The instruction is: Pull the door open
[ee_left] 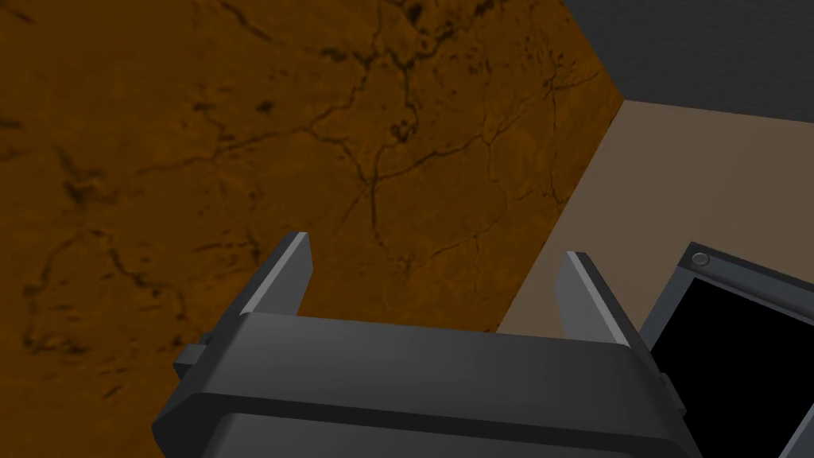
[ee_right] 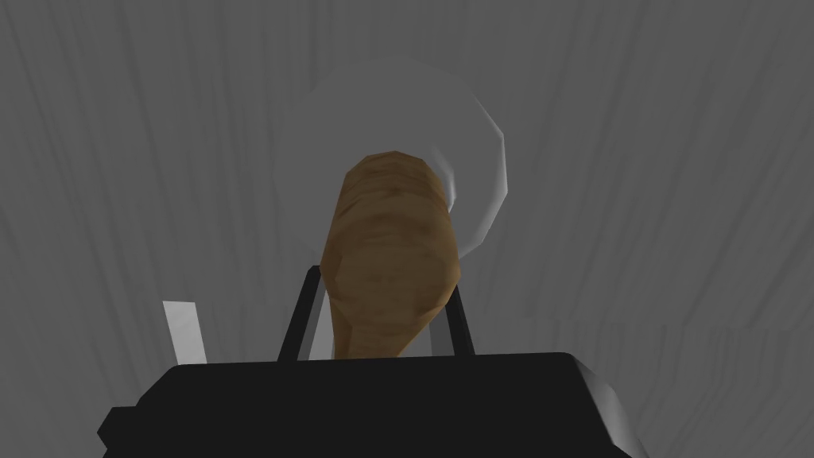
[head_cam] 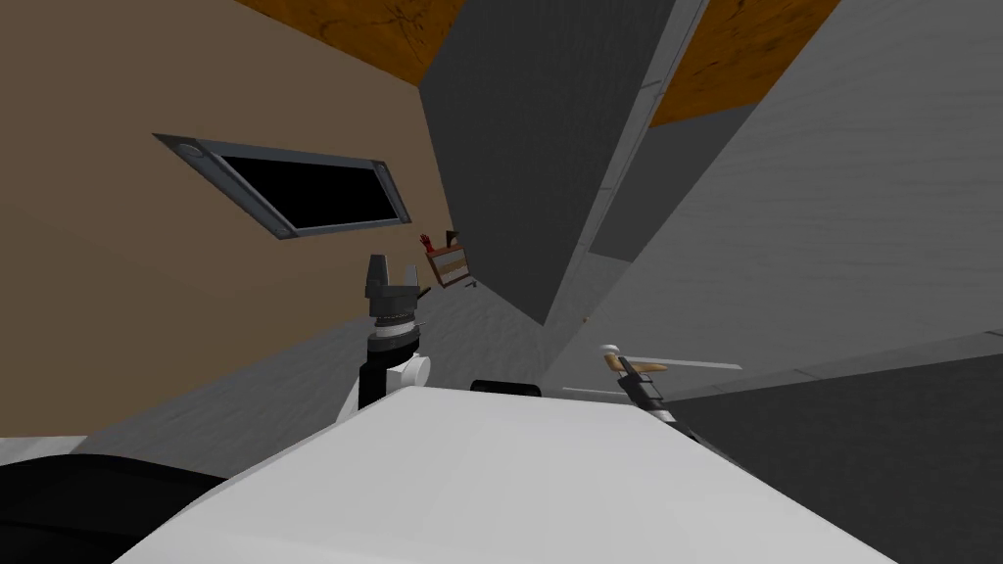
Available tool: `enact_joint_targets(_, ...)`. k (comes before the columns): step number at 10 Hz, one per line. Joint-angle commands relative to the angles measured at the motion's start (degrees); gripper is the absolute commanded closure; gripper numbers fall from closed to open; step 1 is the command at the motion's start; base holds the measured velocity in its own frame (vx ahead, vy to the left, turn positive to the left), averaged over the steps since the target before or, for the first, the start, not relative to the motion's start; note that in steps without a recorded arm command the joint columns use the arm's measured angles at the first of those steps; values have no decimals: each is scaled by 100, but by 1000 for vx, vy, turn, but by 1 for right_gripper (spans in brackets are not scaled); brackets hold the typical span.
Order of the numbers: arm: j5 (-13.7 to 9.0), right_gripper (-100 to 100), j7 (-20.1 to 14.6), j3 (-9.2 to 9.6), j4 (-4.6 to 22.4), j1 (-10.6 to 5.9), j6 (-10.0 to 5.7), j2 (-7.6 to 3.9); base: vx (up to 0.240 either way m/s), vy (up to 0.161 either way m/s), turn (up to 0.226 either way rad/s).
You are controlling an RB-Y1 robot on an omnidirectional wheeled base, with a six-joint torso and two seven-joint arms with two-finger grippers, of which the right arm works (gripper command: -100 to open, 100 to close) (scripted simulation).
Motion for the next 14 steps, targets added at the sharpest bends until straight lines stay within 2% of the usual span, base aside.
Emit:
enact_joint_targets(1, -20, 100, -21, 36, 71, 29, -110, -41, -231, -76, 186)
enact_joint_targets(7, -78, 100, -94, 180, 241, 91, -413, -126, -197, -53, 149)
enact_joint_targets(8, -57, 100, -95, 191, 243, 67, -384, -82, -80, -12, 24)
enact_joint_targets(14, -100, 100, -188, 349, 464, 108, -700, -138, -193, -71, 169)
